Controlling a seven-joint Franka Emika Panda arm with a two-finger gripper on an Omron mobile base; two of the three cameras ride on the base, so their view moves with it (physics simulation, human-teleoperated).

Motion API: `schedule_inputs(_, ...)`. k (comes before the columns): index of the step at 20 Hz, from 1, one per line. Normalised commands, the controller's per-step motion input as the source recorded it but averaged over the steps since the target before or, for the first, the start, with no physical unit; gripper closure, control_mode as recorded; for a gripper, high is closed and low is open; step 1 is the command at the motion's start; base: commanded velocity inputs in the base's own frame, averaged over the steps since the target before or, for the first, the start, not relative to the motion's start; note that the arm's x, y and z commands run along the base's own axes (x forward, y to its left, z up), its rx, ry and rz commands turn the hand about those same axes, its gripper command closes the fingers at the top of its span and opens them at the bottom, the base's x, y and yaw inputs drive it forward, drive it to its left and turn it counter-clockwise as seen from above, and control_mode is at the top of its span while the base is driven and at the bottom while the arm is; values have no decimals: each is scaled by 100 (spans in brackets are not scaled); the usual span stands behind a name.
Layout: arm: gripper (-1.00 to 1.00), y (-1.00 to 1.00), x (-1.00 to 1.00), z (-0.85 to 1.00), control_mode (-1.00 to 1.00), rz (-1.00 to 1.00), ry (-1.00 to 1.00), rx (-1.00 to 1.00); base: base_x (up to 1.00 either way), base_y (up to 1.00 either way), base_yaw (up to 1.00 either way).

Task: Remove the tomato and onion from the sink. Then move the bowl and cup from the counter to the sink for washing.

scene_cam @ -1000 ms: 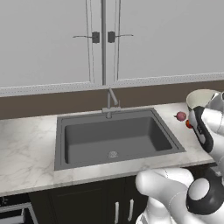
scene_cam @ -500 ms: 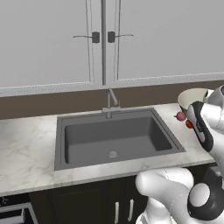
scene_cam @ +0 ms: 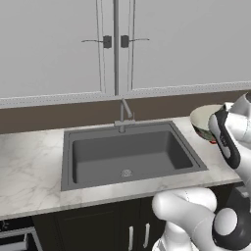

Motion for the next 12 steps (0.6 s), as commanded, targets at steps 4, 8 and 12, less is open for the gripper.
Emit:
schedule_inputs(4, 100, 22, -5, 1, -100, 21, 13, 0, 0, 0, 0)
schedule_inputs(8, 100, 24, -4, 2, -100, 20, 8, 0, 0, 0, 0)
schedule_inputs(12, 100, 27, -2, 0, -100, 19, 11, 5, 0, 0, 0)
